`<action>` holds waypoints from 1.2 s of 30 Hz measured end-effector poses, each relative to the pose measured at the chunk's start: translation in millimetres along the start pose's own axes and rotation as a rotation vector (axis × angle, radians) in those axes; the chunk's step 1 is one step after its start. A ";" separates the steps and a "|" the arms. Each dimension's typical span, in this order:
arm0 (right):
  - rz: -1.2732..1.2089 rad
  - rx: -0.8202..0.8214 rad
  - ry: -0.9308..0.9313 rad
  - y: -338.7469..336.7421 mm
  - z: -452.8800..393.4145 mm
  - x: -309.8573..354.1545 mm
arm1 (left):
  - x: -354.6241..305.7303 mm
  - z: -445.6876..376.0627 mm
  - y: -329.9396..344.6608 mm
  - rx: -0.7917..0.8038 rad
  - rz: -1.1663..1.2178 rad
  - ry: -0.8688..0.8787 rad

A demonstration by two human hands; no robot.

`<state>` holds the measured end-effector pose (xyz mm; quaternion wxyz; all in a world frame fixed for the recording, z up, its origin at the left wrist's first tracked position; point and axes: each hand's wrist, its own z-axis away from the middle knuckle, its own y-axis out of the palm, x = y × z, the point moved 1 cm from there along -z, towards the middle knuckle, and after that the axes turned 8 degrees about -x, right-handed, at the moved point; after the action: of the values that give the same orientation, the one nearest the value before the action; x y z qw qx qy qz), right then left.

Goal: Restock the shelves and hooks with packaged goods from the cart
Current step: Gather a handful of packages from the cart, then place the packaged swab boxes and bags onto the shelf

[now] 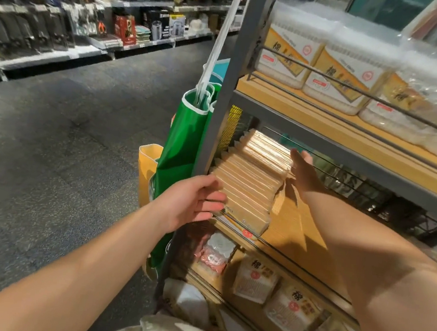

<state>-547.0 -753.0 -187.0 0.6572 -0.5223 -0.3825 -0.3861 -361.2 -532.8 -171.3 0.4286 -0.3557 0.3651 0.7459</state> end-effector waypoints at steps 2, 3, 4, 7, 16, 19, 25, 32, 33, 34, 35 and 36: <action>-0.033 -0.070 0.007 0.3 10.0 -2.9 | 0.6 2.4 -1.3 0.031 -0.025 -0.005; -0.028 -0.111 0.022 0.1 17.9 -3.3 | 1.2 4.8 -1.6 0.048 -0.041 -0.008; -0.014 -0.151 0.045 0.0 27.5 -3.1 | 2.8 6.1 -2.0 0.067 -0.060 -0.010; -0.095 -0.260 0.107 -2.9 69.4 -6.5 | 11.3 11.3 -4.7 0.127 -0.130 -0.024; -0.106 -0.390 0.024 -15.2 235.8 -46.7 | 65.9 52.9 2.7 0.393 -0.267 -0.125; 0.015 -0.533 0.041 -33.0 316.6 -60.4 | 93.2 89.2 33.2 0.512 -0.321 -0.199; 0.046 -0.767 0.143 -82.7 478.2 -126.8 | 171.0 189.2 93.2 0.689 -0.471 -0.142; 0.090 -0.789 0.487 -93.1 678.3 -221.7 | 282.2 312.7 113.5 0.959 -0.588 -0.314; 0.095 -0.781 0.519 -91.4 703.6 -231.0 | 301.0 325.7 110.8 0.987 -0.599 -0.383; 0.094 -0.769 0.557 -89.2 726.9 -240.1 | 320.2 335.7 107.2 0.995 -0.621 -0.442; 0.097 -0.754 0.607 -86.5 748.2 -248.5 | 338.2 342.6 102.6 0.974 -0.658 -0.487; 0.088 -0.745 0.662 -84.0 765.4 -256.6 | 355.4 345.8 97.1 0.934 -0.707 -0.514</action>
<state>-804.3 13.1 -262.7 0.5277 -0.5866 0.0327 -0.6135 -658.7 -139.6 -281.9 0.8326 -0.0399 0.3979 0.3833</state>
